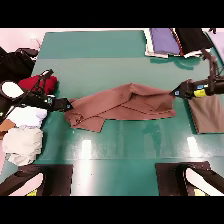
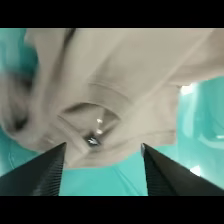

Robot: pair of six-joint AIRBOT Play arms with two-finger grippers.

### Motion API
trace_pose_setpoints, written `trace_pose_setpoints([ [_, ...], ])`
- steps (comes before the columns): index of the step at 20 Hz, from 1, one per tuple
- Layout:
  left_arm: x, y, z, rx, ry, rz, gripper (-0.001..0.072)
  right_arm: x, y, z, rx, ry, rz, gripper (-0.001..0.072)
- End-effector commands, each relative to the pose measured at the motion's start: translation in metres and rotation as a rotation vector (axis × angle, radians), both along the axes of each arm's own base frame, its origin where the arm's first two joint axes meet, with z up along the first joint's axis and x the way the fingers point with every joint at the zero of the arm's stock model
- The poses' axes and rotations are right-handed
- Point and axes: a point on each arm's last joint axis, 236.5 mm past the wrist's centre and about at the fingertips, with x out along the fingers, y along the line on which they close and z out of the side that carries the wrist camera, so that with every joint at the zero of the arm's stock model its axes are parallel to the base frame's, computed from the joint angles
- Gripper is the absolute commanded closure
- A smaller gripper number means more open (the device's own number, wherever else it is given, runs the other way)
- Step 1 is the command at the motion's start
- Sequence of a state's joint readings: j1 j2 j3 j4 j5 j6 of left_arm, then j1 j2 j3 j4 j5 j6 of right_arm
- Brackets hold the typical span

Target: Fold the shirts.

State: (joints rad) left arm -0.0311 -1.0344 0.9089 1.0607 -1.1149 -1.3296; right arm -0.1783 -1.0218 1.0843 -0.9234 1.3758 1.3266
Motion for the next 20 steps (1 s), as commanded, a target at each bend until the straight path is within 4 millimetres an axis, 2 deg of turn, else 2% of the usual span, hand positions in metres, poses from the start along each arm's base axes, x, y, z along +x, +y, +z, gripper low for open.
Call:
trace_pose_setpoints([
  [1,0.019,0.025,0.005,0.008,-0.039,0.084,0.0156,-0.004,0.005,-0.022,-0.003,0.049,0.009,0.0695],
  [3,0.029,0.043,0.000,0.010,-0.030,0.142,0.0156,-0.001,0.003,-0.020,-0.008,0.030,-0.002,0.0695],
  [5,0.037,0.046,-0.012,-0.023,-0.001,0.174,0.0156,-0.001,0.003,-0.021,-0.009,0.030,-0.002,0.0695],
  [9,0.055,0.017,-0.021,-0.099,-0.033,0.126,0.0156,0.000,0.003,-0.021,-0.009,0.028,-0.004,0.0695],
  [13,0.052,-0.007,-0.046,-0.096,0.021,0.072,0.0157,0.000,0.003,-0.021,-0.009,0.030,-0.003,0.0695],
  [14,0.053,-0.012,-0.048,-0.093,0.019,0.065,0.0178,-0.001,0.003,-0.021,-0.009,0.030,-0.003,0.0695],
  [15,0.055,-0.014,-0.048,-0.089,0.006,0.063,0.0242,-0.001,0.003,-0.021,-0.009,0.031,-0.002,0.0695],
  [16,0.059,-0.013,-0.046,-0.093,-0.006,0.075,0.0343,-0.001,0.003,-0.021,-0.009,0.030,-0.002,0.0695],
  [18,0.065,-0.009,-0.039,-0.082,-0.029,0.079,0.0678,0.000,0.003,-0.020,-0.009,0.026,-0.004,0.0695],
  [19,0.070,-0.009,-0.028,-0.083,-0.042,0.079,0.0682,0.002,0.003,-0.018,-0.010,0.014,-0.009,0.0695],
  [20,0.076,-0.008,-0.007,-0.088,-0.068,0.068,0.0682,0.004,0.002,-0.011,-0.014,-0.009,-0.012,0.0694],
])
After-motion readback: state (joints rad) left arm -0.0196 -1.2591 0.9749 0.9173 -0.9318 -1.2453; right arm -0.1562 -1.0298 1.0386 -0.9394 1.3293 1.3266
